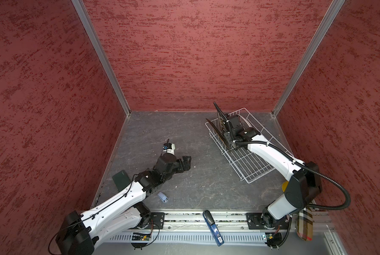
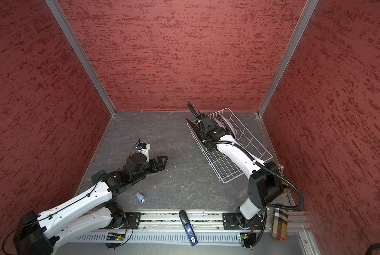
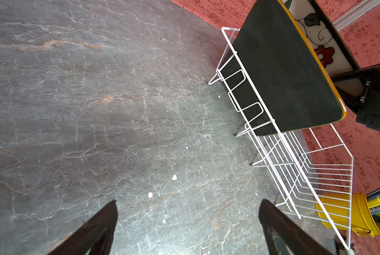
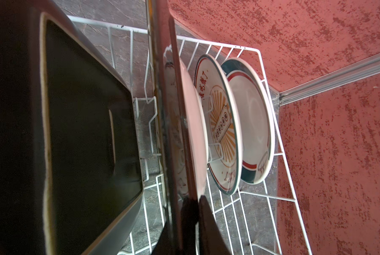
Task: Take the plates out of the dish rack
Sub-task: 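Close the right gripper on the flowered square plate's rim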
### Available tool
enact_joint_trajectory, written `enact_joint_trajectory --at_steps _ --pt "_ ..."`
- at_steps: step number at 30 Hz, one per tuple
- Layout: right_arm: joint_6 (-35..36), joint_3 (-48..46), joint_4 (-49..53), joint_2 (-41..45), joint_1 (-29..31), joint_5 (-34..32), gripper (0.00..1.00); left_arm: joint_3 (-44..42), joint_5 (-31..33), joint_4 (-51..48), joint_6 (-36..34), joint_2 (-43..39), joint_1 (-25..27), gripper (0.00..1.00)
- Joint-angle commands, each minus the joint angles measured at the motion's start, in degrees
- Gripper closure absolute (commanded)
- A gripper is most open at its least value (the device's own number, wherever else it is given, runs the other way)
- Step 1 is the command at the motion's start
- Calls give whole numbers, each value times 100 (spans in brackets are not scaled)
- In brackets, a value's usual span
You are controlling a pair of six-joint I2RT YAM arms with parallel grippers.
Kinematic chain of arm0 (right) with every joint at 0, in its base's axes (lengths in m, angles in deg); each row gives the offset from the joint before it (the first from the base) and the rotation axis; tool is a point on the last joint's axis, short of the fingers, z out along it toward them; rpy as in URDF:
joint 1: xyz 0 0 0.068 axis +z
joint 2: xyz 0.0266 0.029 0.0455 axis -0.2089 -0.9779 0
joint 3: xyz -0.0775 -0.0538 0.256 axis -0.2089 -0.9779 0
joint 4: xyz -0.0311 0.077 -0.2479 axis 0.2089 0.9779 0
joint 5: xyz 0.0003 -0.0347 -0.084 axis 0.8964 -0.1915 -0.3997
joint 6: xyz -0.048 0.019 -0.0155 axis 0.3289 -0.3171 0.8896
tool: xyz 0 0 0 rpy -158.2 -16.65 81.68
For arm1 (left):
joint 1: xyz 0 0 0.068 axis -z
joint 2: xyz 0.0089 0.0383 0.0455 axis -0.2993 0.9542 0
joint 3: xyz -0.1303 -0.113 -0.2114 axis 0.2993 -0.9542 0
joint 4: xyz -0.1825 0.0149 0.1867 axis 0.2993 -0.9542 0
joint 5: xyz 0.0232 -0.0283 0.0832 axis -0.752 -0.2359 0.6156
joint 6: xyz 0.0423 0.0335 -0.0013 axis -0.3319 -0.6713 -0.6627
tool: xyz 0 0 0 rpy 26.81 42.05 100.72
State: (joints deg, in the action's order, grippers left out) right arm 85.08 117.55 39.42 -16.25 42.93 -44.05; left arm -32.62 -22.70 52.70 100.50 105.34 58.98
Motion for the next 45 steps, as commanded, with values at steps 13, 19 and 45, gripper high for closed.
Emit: enact_joint_trajectory --at_steps 13,19,45 --pt "-125 -236 -567 291 108 -262 100 171 145 -41 -20 40 63 0" --pt "50 -228 -647 494 165 -216 100 162 127 -1 -20 48 71 1" --pt "320 -91 -931 1285 305 -134 100 208 143 -15 -119 -72 168 4"
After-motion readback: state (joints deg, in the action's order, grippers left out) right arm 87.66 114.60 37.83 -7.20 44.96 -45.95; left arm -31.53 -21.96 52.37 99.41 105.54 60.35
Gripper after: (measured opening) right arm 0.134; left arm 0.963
